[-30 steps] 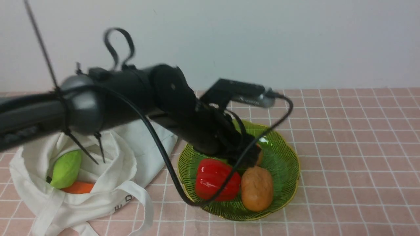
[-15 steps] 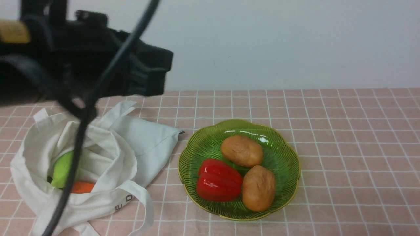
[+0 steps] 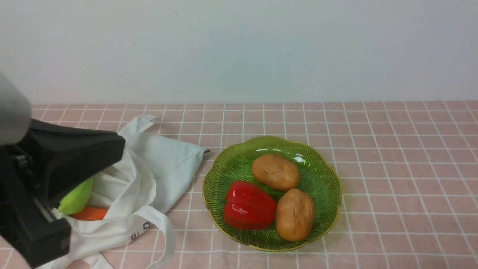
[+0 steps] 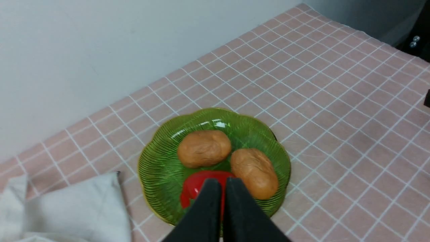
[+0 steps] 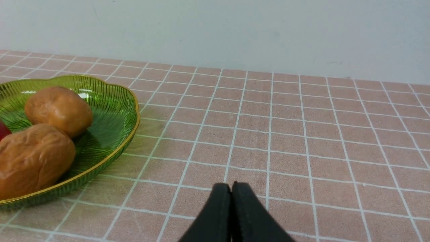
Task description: Take vegetables from bag on pink coffee tablecloth place on plate.
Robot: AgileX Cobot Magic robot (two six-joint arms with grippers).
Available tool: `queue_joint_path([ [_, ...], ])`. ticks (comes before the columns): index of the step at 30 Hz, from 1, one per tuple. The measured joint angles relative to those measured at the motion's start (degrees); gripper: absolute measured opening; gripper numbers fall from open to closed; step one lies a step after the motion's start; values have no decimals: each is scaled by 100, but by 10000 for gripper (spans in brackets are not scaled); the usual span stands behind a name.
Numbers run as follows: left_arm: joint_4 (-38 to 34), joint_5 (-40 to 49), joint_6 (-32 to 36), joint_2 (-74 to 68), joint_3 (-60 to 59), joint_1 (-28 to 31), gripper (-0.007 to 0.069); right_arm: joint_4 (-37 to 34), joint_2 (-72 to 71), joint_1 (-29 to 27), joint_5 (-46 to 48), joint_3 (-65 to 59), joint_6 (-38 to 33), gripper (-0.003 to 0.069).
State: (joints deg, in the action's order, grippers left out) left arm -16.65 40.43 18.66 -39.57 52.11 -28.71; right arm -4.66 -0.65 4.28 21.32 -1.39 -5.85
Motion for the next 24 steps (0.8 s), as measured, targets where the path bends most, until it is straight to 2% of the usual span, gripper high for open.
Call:
queue_joint_path([
  [5,973,29,-629,424,-33,0,-5,0,0,0,0,0,0,-15],
  [11,2230,-164,-1957,1180,-839,67,-5,0,0,0,0,0,0,-15],
  [12,2230,-164,-1957,1218,-839,79,-5,0,0,0,0,0,0,-15],
  [14,2290,-654,-2164,1843,-1845,476,-5,0,0,0,0,0,0,-15],
  [15,2284,-693,-2161,1887,-1915,513,-5,0,0,0,0,0,0,-15],
  [18,2125,-1195,-2160,2462,-2932,1055,-5,0,0,0,0,0,0,-15],
  [19,2007,-1565,-2133,2850,-3489,1441,-5,0,0,0,0,0,0,-15],
  [21,1882,-1979,-2110,3301,-4173,1849,-5,0,0,0,0,0,0,-15],
  [24,1841,-2283,-2097,3756,-4820,2152,-5,0,0,0,0,0,0,-15],
])
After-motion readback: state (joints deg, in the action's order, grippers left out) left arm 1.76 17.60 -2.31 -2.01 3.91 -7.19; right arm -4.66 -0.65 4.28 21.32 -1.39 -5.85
